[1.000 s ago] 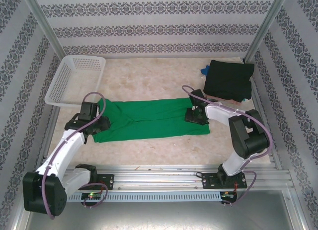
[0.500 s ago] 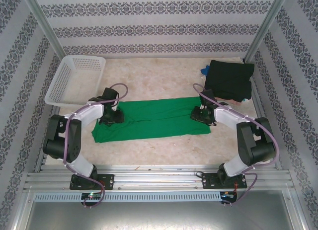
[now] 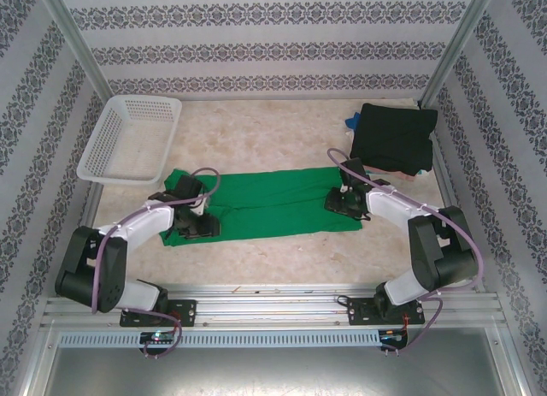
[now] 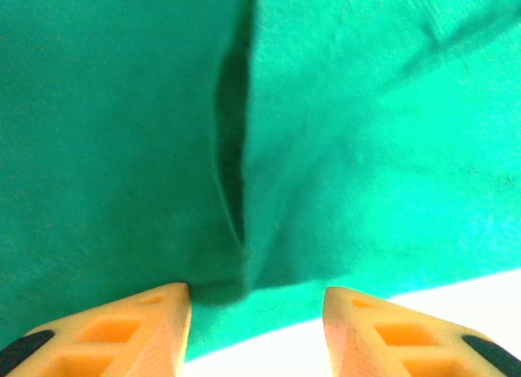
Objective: Fold and stack the t-shirts
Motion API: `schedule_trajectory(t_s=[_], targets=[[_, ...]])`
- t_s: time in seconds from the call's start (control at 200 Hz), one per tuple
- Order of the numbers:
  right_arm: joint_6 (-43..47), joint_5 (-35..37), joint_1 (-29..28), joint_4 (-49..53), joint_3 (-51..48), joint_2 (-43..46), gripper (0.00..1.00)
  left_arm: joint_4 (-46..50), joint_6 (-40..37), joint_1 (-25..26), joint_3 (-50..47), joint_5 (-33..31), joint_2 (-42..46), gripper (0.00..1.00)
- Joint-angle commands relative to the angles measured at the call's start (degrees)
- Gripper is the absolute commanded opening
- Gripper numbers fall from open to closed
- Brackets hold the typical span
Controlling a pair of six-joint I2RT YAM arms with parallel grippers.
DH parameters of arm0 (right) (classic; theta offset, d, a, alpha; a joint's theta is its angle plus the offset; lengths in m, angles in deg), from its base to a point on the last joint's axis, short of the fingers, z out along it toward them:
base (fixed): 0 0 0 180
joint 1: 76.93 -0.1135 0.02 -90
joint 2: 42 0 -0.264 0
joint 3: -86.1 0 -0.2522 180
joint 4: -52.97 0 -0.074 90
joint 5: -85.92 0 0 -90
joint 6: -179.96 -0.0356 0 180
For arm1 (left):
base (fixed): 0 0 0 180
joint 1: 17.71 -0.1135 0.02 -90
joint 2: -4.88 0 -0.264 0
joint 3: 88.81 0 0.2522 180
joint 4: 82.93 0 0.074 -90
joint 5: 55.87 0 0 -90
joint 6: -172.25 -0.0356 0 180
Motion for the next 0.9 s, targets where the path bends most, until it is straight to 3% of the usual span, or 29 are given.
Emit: schedule_trajectory(t_s=[0.0, 0.135, 0.23, 0.315, 0.435, 0.51, 0.634, 0.894], targets=[[-0.34, 0.42, -0.41, 0.83, -0.53, 2.33, 0.4, 0.62, 3.8, 3.19, 0.21, 3.5, 4.95, 0.47], [-0.19, 0.55, -0.36, 0.84, -0.91, 3.44, 0.4, 1.06, 4.28, 5.54, 2.31, 3.8, 9.16, 0.49], [-0.1, 0.66, -0.38, 0.67, -0.49, 3.65, 0.4, 1.13, 3.6, 5.53, 4.56, -1.35, 9.18, 0.55], [-0.26, 0.76, -0.81, 0.1, 0.17, 2.85, 0.4, 0.85, 2.23, 4.73, 7.96, -6.97, 5.15, 0.61], [0.28, 0.46, -1.67, -0.12, 2.16, 0.42, 0.41, -2.23, 1.8, 1.24, 12.41, -10.02, -4.14, 0.58], [1.02, 0.54, -2.5, -0.06, 3.18, -0.66, 0.42, -4.83, 2.42, 0.37, 14.22, -9.54, -9.44, 0.56], [1.49, 1.45, -2.84, 0.67, 3.83, -1.34, 0.43, -7.97, 4.15, 0.72, 14.88, -2.38, -14.98, 0.53], [2.85, 0.12, -1.04, 1.19, 4.11, -2.07, 0.44, -13.73, 11.28, 7.68, 7.96, 2.0, -8.18, 0.54]])
